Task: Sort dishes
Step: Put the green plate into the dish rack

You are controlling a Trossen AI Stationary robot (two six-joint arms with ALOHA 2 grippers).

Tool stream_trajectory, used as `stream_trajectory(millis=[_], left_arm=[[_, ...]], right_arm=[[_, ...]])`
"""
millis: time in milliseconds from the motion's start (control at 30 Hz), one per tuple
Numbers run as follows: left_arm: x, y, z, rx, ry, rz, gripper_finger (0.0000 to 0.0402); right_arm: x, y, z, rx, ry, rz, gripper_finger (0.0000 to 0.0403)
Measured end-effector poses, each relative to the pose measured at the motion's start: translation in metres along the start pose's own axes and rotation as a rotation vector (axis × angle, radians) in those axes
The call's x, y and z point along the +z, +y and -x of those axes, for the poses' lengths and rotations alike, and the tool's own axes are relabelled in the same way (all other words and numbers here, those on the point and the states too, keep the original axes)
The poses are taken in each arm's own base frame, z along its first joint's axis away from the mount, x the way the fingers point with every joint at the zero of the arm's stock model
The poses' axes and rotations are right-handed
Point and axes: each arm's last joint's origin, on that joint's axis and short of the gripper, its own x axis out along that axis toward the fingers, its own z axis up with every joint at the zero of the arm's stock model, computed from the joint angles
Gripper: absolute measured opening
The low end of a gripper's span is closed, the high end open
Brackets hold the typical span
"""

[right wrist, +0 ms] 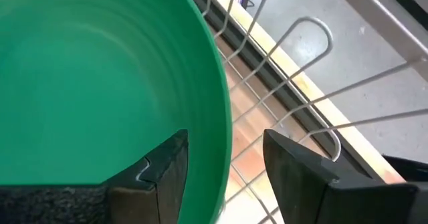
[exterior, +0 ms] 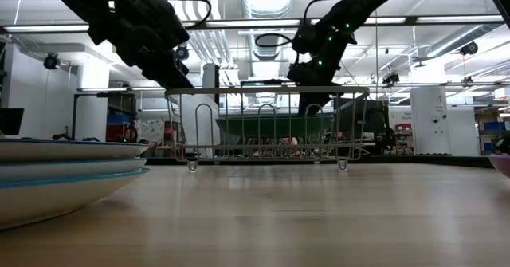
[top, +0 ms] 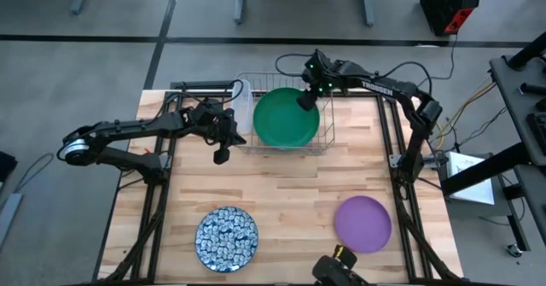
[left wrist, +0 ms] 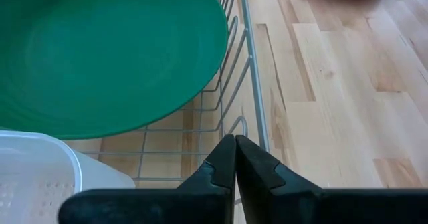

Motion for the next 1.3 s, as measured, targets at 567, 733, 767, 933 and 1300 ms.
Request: stream_trajectory(millis=[567,733,767,933,1300], left_arm=[[0.001,0.000,0.000,0.002,-0.005,0.002,0.0000],[0.001,0.000,0.001,0.004,-0.012,0.000,0.0000],[0.002,0.000,0.002,0.005,-0.015,0.000,0.0000],[0.004,-0.001,0.005,0.009,-0.028,0.001,0.0000],[0.030,-0.003,0.031,0.016,-0.122,-0.001,0.0000]], right_arm=[[0.002,-0.001,-0.018,0.022,0.013,0.124,0.0084],[0.014,0.000,-0.006,0.020,-0.042,0.115,0.0008],[0.017,0.000,-0.004,0.019,-0.053,0.116,0.0009],[0.030,0.001,0.009,0.020,-0.103,0.124,0.0005],[0.057,0.017,0.057,0.015,-0.272,0.367,0.0001]])
